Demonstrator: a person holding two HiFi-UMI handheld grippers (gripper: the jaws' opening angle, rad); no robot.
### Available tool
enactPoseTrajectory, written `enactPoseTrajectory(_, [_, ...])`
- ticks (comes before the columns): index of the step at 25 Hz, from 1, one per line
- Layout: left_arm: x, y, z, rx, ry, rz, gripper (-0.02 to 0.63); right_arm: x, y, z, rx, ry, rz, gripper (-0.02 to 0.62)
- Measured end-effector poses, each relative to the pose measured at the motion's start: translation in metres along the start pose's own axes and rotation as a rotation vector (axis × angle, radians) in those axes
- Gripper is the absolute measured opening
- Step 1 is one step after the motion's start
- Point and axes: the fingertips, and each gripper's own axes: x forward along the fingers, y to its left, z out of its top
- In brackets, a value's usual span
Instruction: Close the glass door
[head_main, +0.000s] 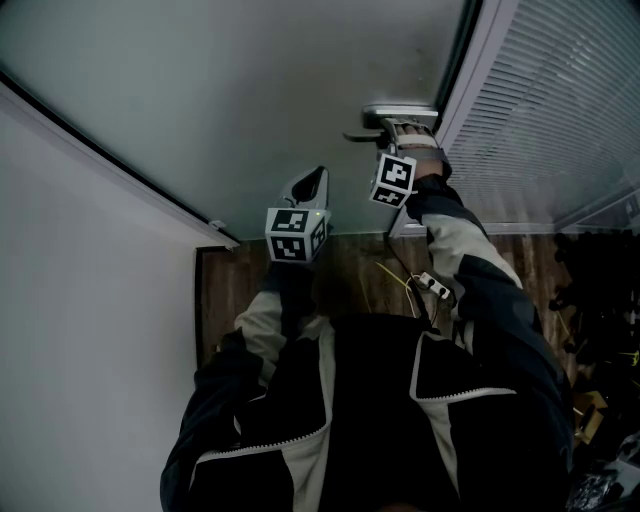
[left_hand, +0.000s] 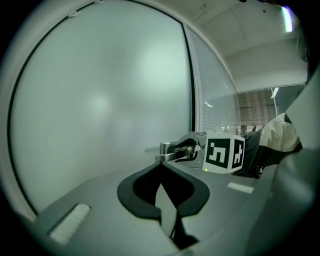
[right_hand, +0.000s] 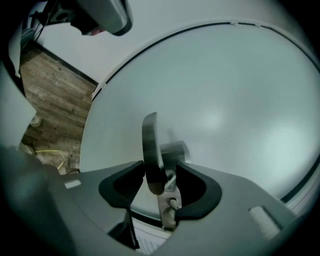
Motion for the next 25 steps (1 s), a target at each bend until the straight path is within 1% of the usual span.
enactPoseTrajectory(2, [0.002, 0.001, 0.002, -0.009, -0.005, -0.005, 0.002, -0.013, -0.002, -0.005, 0.103, -0.021, 0.002, 0.209])
enactPoseTrajectory(3, [0.003, 0.001, 0.004, -0.014, -0.010, -0.006, 0.002, -0.024, -0.005, -0.006, 0.188, -0.043, 0.000, 0.203])
enactPoseTrajectory(4, [0.004, 0.003, 0.007, -0.017, -0.014, -0.005, 0.002, -0.039, -0.007, -0.006, 0.308, -0.080, 0.003, 0.175])
enactPoseTrajectory(5, [0.005, 0.004, 0.009, -0.019, -0.019, -0.004, 0.002, -0.056, -0.009, -0.004, 0.464, -0.134, 0.014, 0.122])
enactPoseTrajectory(6, [0.005, 0.005, 0.010, -0.023, -0.023, -0.003, 0.002, -0.072, -0.010, -0.001, 0.649, -0.201, 0.035, 0.041])
enactPoseTrajectory(7, [0.006, 0.006, 0.010, -0.031, -0.028, -0.004, 0.002, -0.087, -0.010, 0.000, 0.845, -0.271, 0.060, 0.006])
enactPoseTrajectory(8, [0.007, 0.006, 0.009, -0.042, -0.033, -0.007, 0.002, -0.101, -0.010, 0.000, 1.031, -0.334, 0.082, 0.005])
enactPoseTrajectory(9, [0.008, 0.006, 0.008, -0.058, -0.039, -0.011, 0.002, -0.112, -0.008, -0.002, 1.187, -0.382, 0.094, 0.005])
enactPoseTrajectory(10, [0.010, 0.004, 0.007, -0.076, -0.044, -0.016, 0.002, -0.120, -0.007, -0.006, 1.301, -0.412, 0.096, 0.005])
enactPoseTrajectory(11, [0.013, 0.003, 0.006, -0.091, -0.048, -0.022, 0.002, -0.126, -0.006, -0.010, 1.371, -0.428, 0.092, 0.004])
enactPoseTrajectory(12, [0.015, 0.001, 0.006, -0.100, -0.048, -0.027, 0.002, -0.130, -0.005, -0.013, 1.406, -0.429, 0.085, 0.003])
enactPoseTrajectory(13, [0.018, -0.001, 0.005, -0.102, -0.046, -0.031, 0.002, -0.132, -0.003, -0.016, 1.419, -0.420, 0.078, 0.003])
enactPoseTrajectory(18, [0.030, -0.016, 0.003, -0.081, -0.027, -0.052, 0.002, -0.134, 0.002, -0.036, 1.430, -0.329, 0.061, 0.002])
enactPoseTrajectory(21, [0.033, -0.019, 0.000, -0.078, -0.019, -0.057, 0.002, -0.135, 0.003, -0.042, 1.418, -0.302, 0.043, 0.002])
enactPoseTrajectory(25, [0.035, -0.020, 0.000, -0.076, -0.015, -0.057, 0.002, -0.136, 0.003, -0.042, 1.391, -0.293, 0.034, 0.002])
